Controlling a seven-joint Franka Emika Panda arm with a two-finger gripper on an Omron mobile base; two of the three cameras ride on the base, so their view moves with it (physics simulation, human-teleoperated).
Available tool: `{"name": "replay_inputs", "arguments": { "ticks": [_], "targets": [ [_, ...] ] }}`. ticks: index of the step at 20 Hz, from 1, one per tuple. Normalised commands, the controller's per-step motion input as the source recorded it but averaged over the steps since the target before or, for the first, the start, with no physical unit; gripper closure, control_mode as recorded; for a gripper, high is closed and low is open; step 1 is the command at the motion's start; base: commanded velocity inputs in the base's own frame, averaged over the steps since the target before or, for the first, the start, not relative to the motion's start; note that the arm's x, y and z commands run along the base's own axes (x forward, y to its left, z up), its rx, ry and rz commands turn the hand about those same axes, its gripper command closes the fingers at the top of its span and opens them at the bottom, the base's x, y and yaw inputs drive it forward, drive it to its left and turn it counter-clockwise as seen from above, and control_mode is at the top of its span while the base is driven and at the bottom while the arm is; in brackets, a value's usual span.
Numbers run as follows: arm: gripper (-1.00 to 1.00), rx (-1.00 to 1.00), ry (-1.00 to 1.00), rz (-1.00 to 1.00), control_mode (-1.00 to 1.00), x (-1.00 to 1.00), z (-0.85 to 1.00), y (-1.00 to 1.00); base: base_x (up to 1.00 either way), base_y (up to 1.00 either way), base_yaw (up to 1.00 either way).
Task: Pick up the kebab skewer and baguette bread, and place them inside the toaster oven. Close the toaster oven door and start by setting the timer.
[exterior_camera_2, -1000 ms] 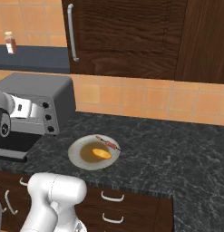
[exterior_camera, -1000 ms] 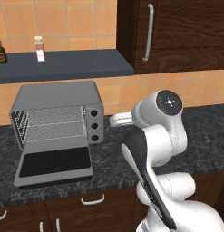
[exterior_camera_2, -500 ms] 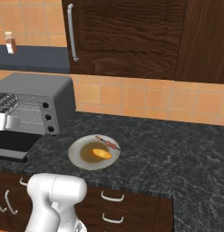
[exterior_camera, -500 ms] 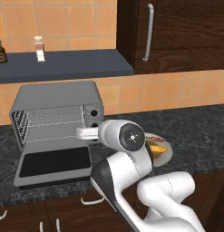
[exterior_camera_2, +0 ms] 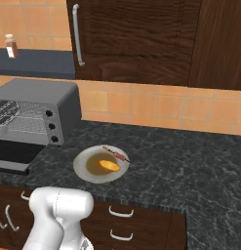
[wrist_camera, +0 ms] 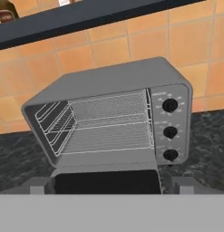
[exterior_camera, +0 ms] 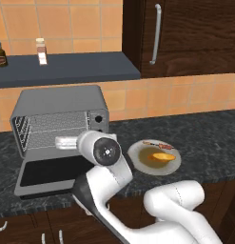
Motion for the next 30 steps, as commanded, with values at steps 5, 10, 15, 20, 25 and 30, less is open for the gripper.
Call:
{"name": "replay_inputs", "arguments": {
  "ticks": [5, 10, 15, 20, 25, 30],
  "targets": [
    [-1.0, 0.0, -0.05, 0.0, -1.0, 0.66, -0.12, 0.19, 0.0, 0.0, 0.0],
    [-1.0, -0.07, -0.27, 0.0, -1.0, -0.16, -0.56, 0.03, 0.0, 0.0, 0.0],
    [-1.0, -0.04, -0.15, -0.09, -1.0, 0.2, -0.14, 0.0, 0.0, 0.0, 0.0],
    [-1.0, 0.0, -0.01, -0.15, -1.0, 0.68, 0.0, 0.08, 0.0, 0.0, 0.0],
    [-1.0, -0.01, 0.0, -0.12, -1.0, 0.28, -0.01, 0.35, 0.0, 0.0, 0.0],
    [-1.0, -0.06, 0.0, 0.0, -1.0, 0.0, -0.12, 0.48, 0.0, 0.0, 0.0]
  ]
}}
